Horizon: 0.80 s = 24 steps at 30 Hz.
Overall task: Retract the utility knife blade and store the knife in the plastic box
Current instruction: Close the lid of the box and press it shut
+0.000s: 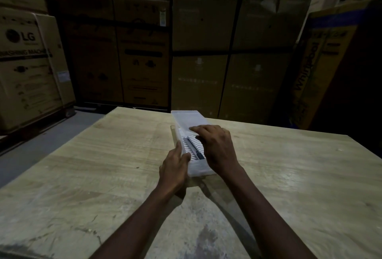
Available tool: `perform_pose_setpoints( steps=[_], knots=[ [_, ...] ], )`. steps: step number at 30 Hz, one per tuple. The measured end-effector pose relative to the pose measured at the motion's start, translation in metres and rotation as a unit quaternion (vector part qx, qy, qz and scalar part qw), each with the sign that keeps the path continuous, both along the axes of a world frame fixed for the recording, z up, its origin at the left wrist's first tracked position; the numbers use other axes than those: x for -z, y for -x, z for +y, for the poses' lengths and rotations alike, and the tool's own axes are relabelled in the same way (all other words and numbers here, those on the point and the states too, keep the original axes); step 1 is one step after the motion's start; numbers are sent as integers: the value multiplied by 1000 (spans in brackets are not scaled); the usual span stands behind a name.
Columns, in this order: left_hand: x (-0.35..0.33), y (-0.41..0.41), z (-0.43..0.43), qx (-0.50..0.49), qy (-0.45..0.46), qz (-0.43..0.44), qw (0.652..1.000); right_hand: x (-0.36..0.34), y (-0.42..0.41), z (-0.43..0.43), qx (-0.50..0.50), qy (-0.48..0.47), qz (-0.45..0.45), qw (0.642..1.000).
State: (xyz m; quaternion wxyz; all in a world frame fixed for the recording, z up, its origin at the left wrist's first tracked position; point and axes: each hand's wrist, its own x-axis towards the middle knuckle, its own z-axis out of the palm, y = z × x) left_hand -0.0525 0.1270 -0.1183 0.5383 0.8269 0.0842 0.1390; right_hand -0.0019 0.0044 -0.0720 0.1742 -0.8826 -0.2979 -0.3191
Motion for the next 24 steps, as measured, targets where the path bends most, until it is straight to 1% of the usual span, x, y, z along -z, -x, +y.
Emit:
perform_pose_setpoints(
  steps=[4,9,17,18,20,22,24],
  knots=[
    [1,-1,4,-2,-6,3,1000,2,2,3,-10,-7,-1,1000],
    [1,-2,8,-7,-2,-2,1000,11,6,2,-21,7,16,1000],
    [-21,8,7,-3,-36,4,999,11,15,-1,-33,27,18,999],
    [-21,9,7,-11,-21,1,1000,11,16,-1,-31,32,20,999],
    [-22,7,7,-34,73,-1,997,12,19,-2,-29,40,17,999],
    [-16,0,9,-52,156,-3,986,14,22,-4,-28,49,8,998],
    [-10,-6,11,-47,183,-4,982,16,26,-4,-25,58,1,998]
  ],
)
